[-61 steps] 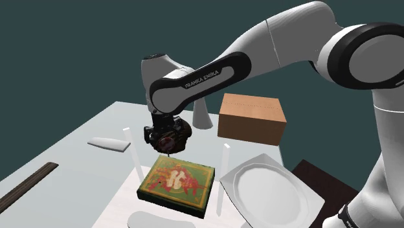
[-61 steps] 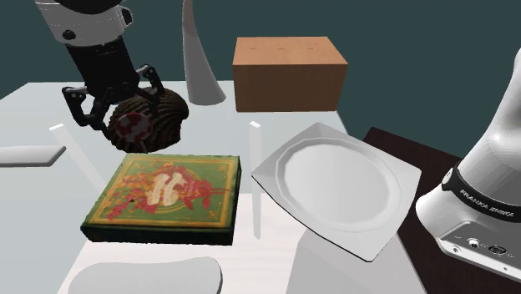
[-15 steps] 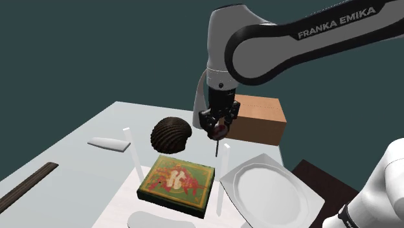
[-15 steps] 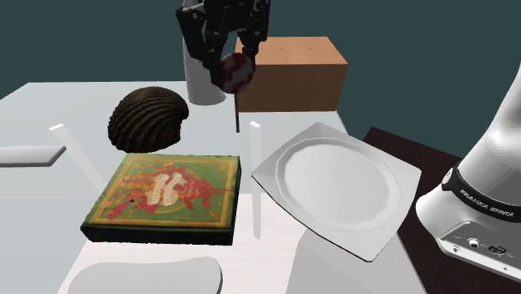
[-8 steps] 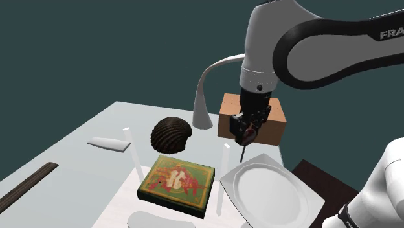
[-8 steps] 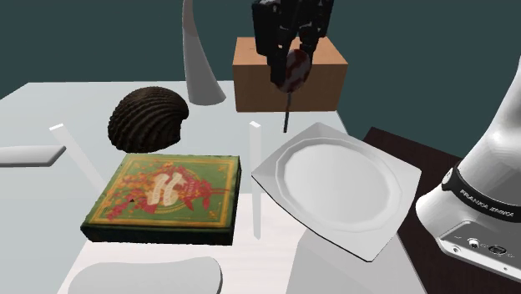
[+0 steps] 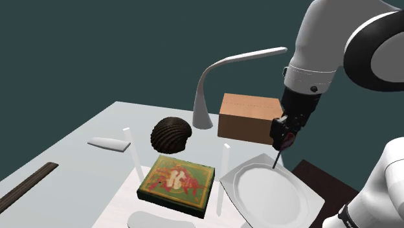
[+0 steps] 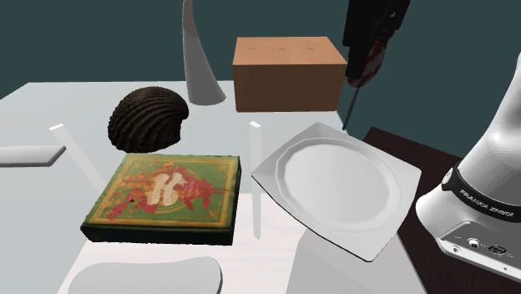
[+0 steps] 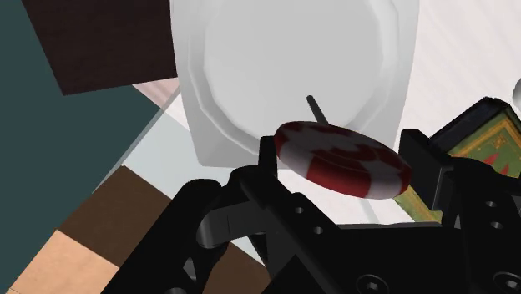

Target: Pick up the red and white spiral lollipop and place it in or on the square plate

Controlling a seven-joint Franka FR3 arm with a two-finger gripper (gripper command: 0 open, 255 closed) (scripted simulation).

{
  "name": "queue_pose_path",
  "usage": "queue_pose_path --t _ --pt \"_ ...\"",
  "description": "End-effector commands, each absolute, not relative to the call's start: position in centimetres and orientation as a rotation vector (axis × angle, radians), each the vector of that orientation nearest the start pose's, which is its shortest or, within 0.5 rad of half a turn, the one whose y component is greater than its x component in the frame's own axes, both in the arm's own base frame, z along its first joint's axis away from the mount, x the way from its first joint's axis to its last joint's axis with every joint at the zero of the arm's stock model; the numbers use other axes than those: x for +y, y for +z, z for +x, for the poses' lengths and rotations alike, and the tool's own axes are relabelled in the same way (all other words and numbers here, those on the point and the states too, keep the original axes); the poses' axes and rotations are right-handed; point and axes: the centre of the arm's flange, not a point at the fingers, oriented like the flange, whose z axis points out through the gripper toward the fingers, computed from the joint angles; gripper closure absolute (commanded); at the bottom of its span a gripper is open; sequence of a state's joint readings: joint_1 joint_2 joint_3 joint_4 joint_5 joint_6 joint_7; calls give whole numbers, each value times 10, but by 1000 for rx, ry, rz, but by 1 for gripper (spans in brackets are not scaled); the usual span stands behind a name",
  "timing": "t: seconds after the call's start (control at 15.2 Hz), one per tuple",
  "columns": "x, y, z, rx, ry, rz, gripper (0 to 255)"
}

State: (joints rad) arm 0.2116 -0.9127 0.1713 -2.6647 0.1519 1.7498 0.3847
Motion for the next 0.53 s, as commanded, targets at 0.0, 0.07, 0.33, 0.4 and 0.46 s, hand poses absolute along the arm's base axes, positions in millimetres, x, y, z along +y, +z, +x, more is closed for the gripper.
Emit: queue_pose_path --t 0.0,0.07,0.33,0.4,0.46 --pt "116 483 250 150 20 -3127 255" --pt "116 478 250 150 20 -3127 255" --pt "116 457 250 150 20 -3127 255" --pt "116 451 250 150 20 -3127 255" --pt "116 446 250 150 20 -3127 255"
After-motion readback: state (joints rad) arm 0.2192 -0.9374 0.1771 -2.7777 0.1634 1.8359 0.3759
